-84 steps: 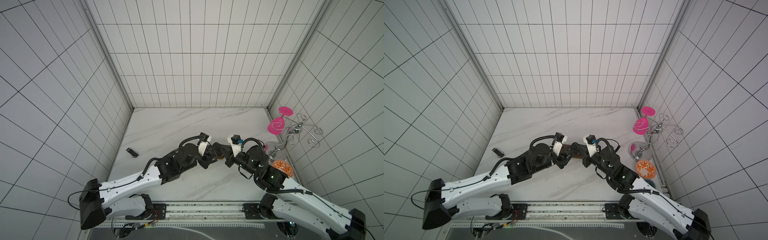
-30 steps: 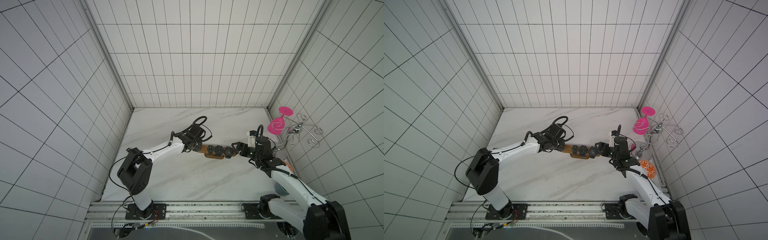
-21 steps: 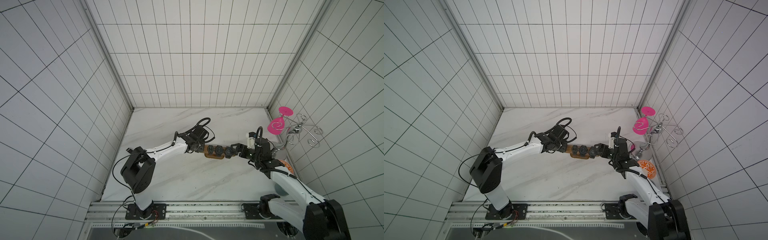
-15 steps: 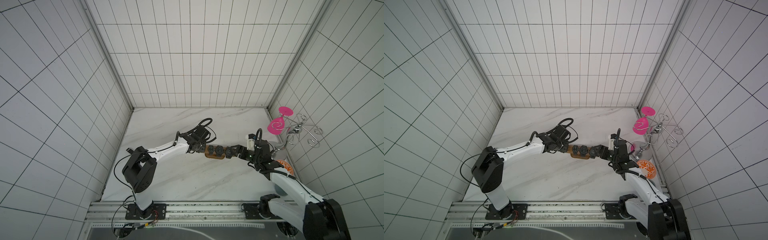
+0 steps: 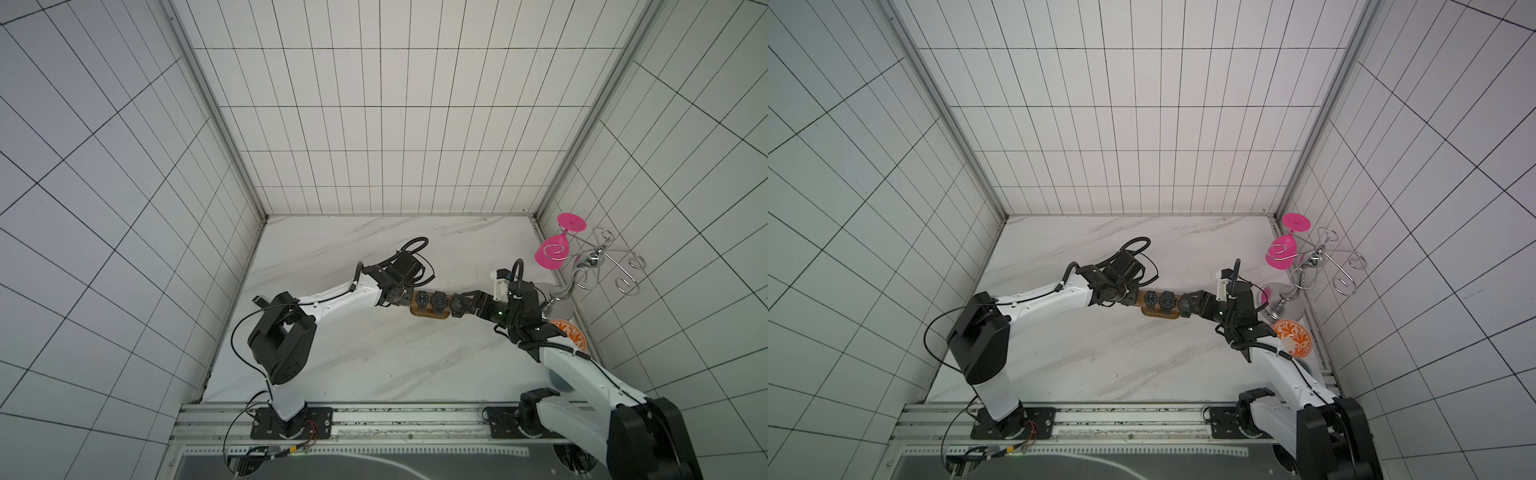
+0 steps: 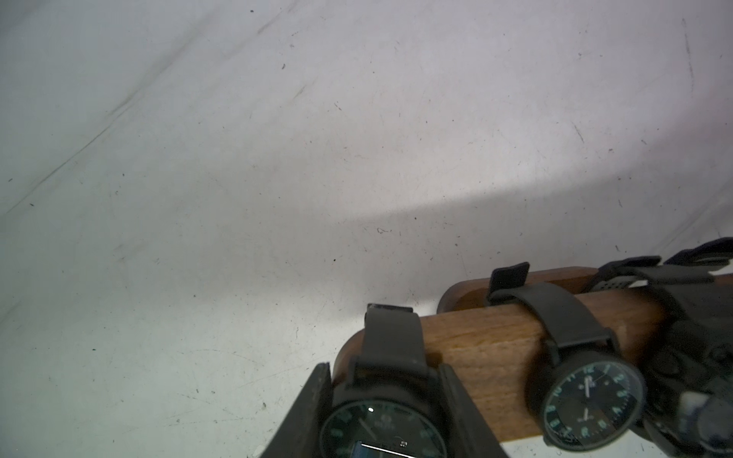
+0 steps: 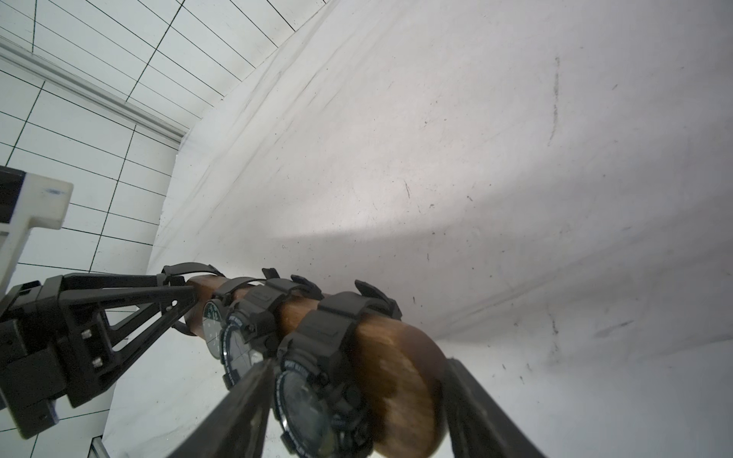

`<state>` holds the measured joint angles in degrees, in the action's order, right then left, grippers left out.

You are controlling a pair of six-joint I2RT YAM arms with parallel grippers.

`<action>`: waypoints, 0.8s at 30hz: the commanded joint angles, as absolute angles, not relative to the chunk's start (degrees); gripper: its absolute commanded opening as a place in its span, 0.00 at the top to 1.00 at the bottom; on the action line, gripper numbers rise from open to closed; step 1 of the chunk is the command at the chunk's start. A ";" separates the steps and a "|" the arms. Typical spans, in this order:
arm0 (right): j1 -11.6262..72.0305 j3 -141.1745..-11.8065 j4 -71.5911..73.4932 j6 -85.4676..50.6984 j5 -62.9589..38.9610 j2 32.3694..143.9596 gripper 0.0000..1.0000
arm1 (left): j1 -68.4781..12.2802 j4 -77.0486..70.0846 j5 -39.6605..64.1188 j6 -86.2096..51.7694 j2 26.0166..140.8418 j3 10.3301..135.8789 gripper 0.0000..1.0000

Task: Place watch on stand
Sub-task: Place the watch on the stand.

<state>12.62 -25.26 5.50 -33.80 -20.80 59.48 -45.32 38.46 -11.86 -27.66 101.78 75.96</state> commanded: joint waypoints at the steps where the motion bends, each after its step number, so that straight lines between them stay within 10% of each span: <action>1: 13.80 -22.24 7.05 -35.29 -21.42 58.19 0.32 | -46.23 37.80 -10.86 -28.74 102.83 77.78 0.67; 24: 13.97 -21.66 6.10 -35.91 -19.05 56.73 0.32 | -47.49 37.97 -7.99 -28.76 100.23 76.91 0.52</action>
